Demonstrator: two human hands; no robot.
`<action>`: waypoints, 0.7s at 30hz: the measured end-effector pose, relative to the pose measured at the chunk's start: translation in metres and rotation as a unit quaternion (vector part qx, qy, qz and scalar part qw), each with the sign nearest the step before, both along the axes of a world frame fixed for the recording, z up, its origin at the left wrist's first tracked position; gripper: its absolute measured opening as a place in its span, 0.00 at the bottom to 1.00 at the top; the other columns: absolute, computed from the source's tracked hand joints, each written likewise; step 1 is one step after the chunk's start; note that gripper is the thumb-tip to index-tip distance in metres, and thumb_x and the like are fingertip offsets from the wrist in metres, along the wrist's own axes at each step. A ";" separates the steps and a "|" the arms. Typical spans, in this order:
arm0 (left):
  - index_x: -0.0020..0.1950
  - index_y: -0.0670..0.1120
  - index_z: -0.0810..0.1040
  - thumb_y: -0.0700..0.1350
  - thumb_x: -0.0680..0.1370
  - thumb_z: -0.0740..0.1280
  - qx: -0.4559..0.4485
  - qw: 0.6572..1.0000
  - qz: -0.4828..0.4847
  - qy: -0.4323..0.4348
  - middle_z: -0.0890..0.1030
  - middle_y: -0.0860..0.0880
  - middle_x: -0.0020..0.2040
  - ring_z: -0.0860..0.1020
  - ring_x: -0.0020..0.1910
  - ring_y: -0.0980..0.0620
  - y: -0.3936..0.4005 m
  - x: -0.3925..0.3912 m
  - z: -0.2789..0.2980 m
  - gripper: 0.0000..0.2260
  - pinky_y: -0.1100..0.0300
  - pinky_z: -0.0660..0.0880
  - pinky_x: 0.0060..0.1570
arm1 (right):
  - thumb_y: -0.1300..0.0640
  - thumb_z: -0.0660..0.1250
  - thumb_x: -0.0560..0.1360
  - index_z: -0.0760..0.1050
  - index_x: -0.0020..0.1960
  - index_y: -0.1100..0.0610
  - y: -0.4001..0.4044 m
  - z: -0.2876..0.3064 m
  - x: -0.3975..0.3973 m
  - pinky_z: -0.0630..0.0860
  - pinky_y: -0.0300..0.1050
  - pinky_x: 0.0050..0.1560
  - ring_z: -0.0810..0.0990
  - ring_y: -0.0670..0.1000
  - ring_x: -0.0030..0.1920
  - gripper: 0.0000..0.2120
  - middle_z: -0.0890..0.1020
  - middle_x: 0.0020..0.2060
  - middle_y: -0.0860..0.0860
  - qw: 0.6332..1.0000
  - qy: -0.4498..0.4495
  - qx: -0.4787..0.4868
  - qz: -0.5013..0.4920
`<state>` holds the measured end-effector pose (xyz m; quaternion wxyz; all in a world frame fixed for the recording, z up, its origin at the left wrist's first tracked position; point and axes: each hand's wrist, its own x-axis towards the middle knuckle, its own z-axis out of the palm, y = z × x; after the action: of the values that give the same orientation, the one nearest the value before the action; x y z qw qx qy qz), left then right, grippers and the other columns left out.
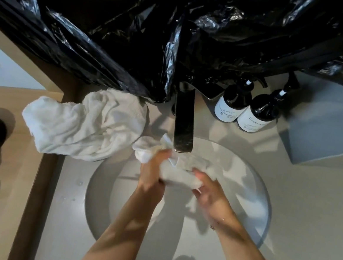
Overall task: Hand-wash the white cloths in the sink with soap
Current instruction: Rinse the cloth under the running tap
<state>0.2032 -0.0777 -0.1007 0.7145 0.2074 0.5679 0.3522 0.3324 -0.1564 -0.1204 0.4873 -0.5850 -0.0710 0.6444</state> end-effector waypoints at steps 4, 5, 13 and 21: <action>0.53 0.37 0.78 0.50 0.54 0.72 0.031 0.996 -0.065 0.046 0.80 0.33 0.51 0.81 0.50 0.38 0.006 0.003 0.014 0.31 0.45 0.79 0.51 | 0.50 0.74 0.73 0.66 0.72 0.50 -0.011 0.023 0.014 0.67 0.42 0.61 0.73 0.47 0.63 0.31 0.73 0.65 0.47 0.974 -0.216 -0.068 0.033; 0.51 0.41 0.79 0.50 0.52 0.72 0.016 0.996 -0.068 0.052 0.81 0.36 0.51 0.81 0.52 0.38 0.007 0.004 0.017 0.30 0.44 0.78 0.52 | 0.52 0.73 0.74 0.66 0.73 0.50 -0.009 0.028 0.019 0.68 0.43 0.63 0.72 0.48 0.65 0.30 0.72 0.67 0.48 0.951 -0.296 -0.069 0.047; 0.42 0.41 0.75 0.42 0.77 0.67 0.021 0.989 -0.124 0.075 0.82 0.44 0.35 0.82 0.35 0.49 0.005 0.002 0.049 0.06 0.60 0.76 0.34 | 0.59 0.63 0.77 0.68 0.72 0.53 0.028 0.132 0.028 0.59 0.32 0.71 0.64 0.42 0.71 0.23 0.67 0.70 0.46 0.779 -0.574 0.237 0.087; 0.38 0.41 0.71 0.34 0.81 0.53 0.014 0.972 -0.233 0.033 0.75 0.43 0.36 0.76 0.32 0.49 0.009 0.012 0.083 0.14 0.61 0.73 0.33 | 0.64 0.62 0.78 0.68 0.73 0.57 0.063 0.135 0.019 0.65 0.51 0.72 0.59 0.49 0.75 0.24 0.67 0.73 0.51 0.693 -0.660 0.251 0.144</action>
<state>0.2149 -0.0690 -0.0172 0.7545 0.3552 0.5228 0.1769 0.3517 -0.0939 0.0150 0.3450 -0.6981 -0.6170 0.1133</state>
